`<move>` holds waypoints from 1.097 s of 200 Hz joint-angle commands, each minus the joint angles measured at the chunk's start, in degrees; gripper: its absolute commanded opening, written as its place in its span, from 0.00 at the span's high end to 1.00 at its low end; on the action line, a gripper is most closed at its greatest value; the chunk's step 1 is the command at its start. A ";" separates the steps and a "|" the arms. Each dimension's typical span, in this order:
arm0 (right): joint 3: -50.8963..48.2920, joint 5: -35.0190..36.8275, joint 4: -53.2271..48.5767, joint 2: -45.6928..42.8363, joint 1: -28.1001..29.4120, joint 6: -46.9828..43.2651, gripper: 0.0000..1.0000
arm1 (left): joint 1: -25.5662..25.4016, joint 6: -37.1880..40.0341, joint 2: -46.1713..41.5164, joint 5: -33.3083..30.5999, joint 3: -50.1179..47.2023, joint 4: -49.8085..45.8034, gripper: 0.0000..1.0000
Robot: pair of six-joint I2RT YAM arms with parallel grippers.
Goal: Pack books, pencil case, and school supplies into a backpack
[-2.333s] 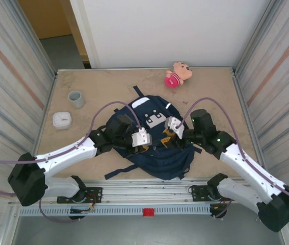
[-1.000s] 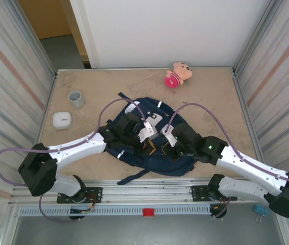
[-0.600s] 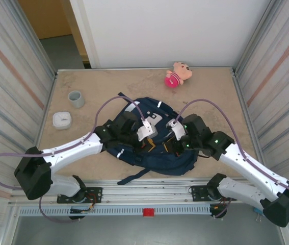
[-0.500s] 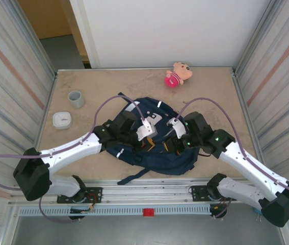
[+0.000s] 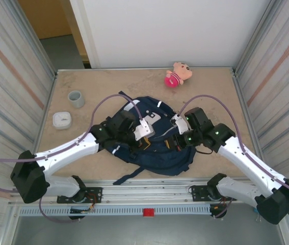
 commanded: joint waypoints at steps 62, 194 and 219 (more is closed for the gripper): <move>-4.86 -2.08 5.75 -1.11 4.33 12.96 1.00 | 7.49 -26.40 -15.66 -14.62 -9.16 -7.42 0.37; -1.77 12.14 26.93 11.45 27.65 22.96 1.00 | 22.96 -53.07 -7.79 -10.10 -23.36 20.61 0.34; -0.59 12.54 30.15 14.14 27.31 23.20 1.00 | 28.68 -52.21 2.57 -5.18 -15.82 24.37 0.33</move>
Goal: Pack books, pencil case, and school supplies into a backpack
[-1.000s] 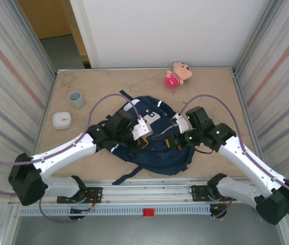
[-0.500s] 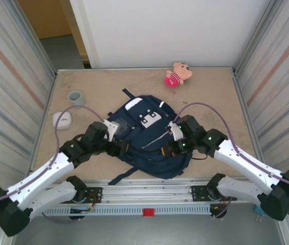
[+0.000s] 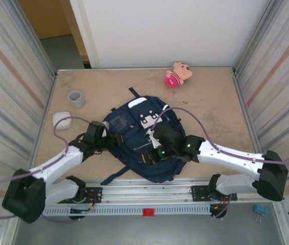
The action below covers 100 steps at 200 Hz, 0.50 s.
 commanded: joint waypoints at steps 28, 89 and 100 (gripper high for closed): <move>4.16 1.58 6.33 2.80 -1.52 1.33 1.00 | 5.75 -0.42 8.86 4.89 13.67 6.10 0.30; 3.59 0.24 4.70 2.46 -4.33 -0.37 1.00 | -1.63 -17.73 -15.59 6.43 6.09 -12.17 0.31; 3.70 -0.18 4.52 2.54 -4.43 -0.65 1.00 | -3.46 -21.05 -17.67 7.91 5.08 -12.61 0.32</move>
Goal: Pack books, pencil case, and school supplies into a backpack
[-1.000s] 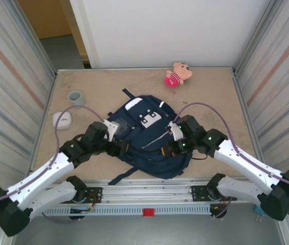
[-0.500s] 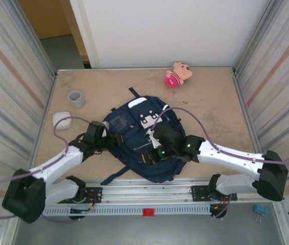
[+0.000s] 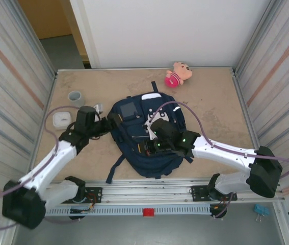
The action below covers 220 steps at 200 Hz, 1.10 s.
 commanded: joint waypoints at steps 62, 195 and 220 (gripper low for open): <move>2.13 -2.83 0.53 0.38 -0.50 -1.36 1.00 | -14.85 -17.38 -0.37 0.40 -1.96 0.10 0.37; -6.06 -3.96 -7.81 -11.59 -8.52 -2.73 1.00 | -2.38 -5.76 -0.38 1.00 -2.57 -7.73 1.00; -9.37 -7.01 -10.99 -15.28 -15.37 -4.61 1.00 | 3.98 -1.24 -1.87 3.68 -2.79 -10.98 1.00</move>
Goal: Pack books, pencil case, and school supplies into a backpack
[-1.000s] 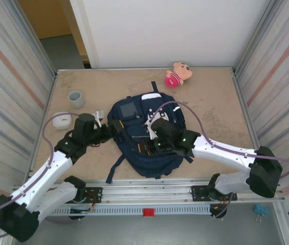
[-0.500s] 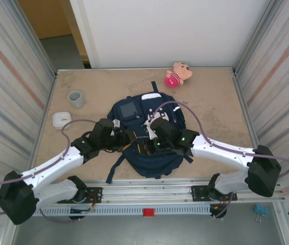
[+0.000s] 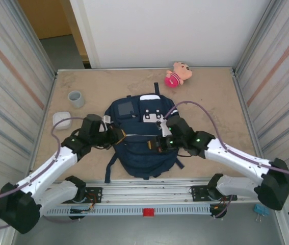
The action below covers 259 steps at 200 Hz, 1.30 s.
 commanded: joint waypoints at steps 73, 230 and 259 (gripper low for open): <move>-2.20 -12.33 -2.94 -5.14 -6.09 -5.40 1.00 | -3.88 41.56 -7.50 -11.17 6.45 -6.63 0.34; -1.83 -15.42 -3.30 -5.90 -7.56 -7.31 1.00 | -25.59 85.99 19.31 -13.26 16.21 3.89 0.78; -4.60 -13.93 -4.87 -9.20 -16.22 -6.41 1.00 | -25.53 90.03 14.46 -13.85 12.65 1.02 0.99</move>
